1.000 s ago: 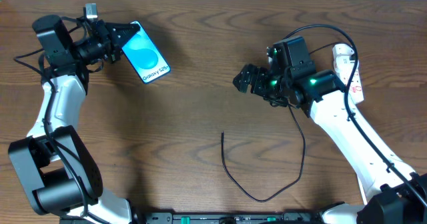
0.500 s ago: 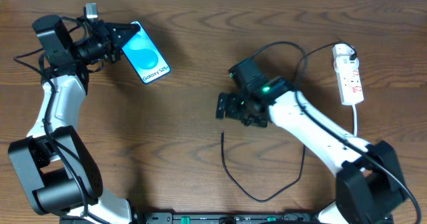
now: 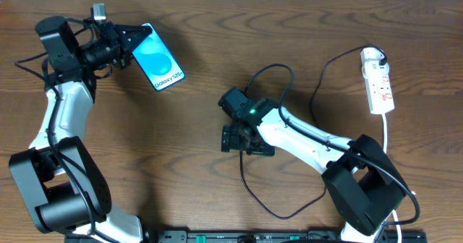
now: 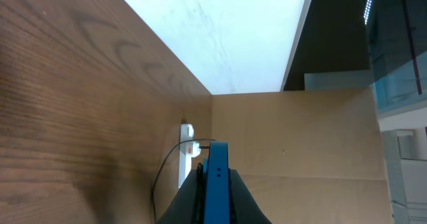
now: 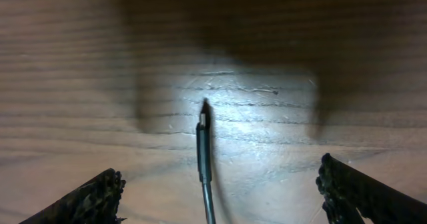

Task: Plug charger to phone and switch on socket
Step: 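Lower the right gripper onto the black cable's connector end and grasp it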

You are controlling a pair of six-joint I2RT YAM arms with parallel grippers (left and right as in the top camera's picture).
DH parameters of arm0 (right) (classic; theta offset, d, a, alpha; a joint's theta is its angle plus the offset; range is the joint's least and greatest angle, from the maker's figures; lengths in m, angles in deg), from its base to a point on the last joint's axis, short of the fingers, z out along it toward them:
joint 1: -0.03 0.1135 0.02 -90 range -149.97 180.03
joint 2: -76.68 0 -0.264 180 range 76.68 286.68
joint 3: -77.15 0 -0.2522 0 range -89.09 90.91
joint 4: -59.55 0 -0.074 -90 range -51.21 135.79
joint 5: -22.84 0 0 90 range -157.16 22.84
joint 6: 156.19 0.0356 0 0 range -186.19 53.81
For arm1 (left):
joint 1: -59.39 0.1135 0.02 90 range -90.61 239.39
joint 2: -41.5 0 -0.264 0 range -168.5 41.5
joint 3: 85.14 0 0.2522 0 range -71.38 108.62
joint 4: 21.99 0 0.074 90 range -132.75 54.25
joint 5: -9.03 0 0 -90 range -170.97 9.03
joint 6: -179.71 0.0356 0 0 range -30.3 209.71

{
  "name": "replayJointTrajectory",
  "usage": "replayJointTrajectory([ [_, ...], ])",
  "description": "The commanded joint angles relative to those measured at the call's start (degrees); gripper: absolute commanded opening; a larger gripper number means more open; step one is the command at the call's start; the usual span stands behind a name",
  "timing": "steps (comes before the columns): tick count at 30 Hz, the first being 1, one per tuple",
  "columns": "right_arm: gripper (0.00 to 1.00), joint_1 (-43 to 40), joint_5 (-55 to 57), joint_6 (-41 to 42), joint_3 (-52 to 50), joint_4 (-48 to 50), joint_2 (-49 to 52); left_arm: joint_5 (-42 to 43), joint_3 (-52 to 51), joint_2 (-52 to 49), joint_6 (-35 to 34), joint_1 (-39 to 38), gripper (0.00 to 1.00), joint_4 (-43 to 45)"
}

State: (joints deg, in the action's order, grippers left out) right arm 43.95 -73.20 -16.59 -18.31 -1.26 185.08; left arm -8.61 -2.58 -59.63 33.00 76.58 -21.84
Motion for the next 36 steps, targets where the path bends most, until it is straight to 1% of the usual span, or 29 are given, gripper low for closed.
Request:
replayJointTrajectory([
  [1,0.89,0.9,1.9,1.3,0.6,-0.3,1.4,2.2,0.0,1.7,0.6,0.2,0.07,0.3],
  [6,0.85,1.3,3.7,3.1,0.6,-0.3,2.0,2.2,0.0,1.7,0.6,0.2,0.07,0.3],
  [9,0.71,1.3,3.6,3.1,0.6,-0.3,2.2,2.2,-0.1,1.7,0.6,0.2,0.07,0.3],
  [10,0.69,1.3,3.6,3.1,0.6,-0.3,2.3,2.2,-0.1,1.7,0.5,0.2,0.07,0.3],
  [14,0.70,1.6,3.6,3.1,0.6,-0.3,2.4,2.2,0.0,1.7,0.5,0.1,0.08,0.3],
  [21,0.74,3.1,3.6,3.1,0.6,-0.5,2.6,2.2,-0.1,1.7,0.5,0.2,0.07,0.3],
  [27,0.73,3.4,3.6,4.2,0.6,-0.7,3.0,2.2,0.0,1.7,0.5,0.2,0.07,0.3],
  [28,0.70,3.4,3.6,4.5,0.6,-0.7,3.2,2.2,-0.1,1.7,0.5,0.2,0.07,0.3],
  [29,0.59,3.4,3.6,4.7,0.6,-0.7,3.5,2.2,-0.1,1.7,0.5,0.2,0.07,0.3],
  [31,0.46,3.3,3.5,4.8,0.6,-0.5,4.1,2.2,-0.1,1.7,0.5,0.2,0.07,0.3],
  [34,0.41,3.0,3.0,4.8,0.6,-0.5,4.2,2.2,0.0,1.7,0.5,0.2,0.07,0.3],
  [35,0.38,3.0,3.0,4.8,0.6,-0.5,4.2,2.2,0.0,1.7,0.5,0.2,0.07,0.3],
  [36,0.37,3.0,3.0,4.8,0.6,-0.5,4.2,2.2,0.0,1.7,0.5,0.2,0.08,0.3],
])
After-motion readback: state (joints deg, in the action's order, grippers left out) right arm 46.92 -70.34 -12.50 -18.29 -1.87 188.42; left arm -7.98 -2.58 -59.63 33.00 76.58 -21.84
